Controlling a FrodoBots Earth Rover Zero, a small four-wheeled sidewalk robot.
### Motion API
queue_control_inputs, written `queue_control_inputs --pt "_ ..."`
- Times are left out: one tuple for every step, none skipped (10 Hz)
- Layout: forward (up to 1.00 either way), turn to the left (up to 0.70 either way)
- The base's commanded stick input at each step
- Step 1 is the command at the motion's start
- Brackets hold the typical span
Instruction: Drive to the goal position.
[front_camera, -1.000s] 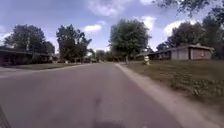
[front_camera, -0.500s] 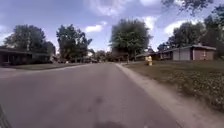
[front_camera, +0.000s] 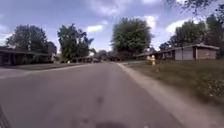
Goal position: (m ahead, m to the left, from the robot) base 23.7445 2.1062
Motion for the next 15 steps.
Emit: queue_control_inputs --pt "1.0 -0.12" --pt "1.0 0.0" --pt "1.0 0.0" --pt "1.0 0.0" --pt "1.0 0.0" --pt "1.0 0.0" --pt "1.0 0.0" --pt "1.0 0.0" --pt "1.0 0.0" --pt "1.0 0.0" --pt "1.0 0.0" --pt "1.0 0.0" --pt "1.0 0.0" --pt "1.0 0.0" --pt "1.0 0.0"
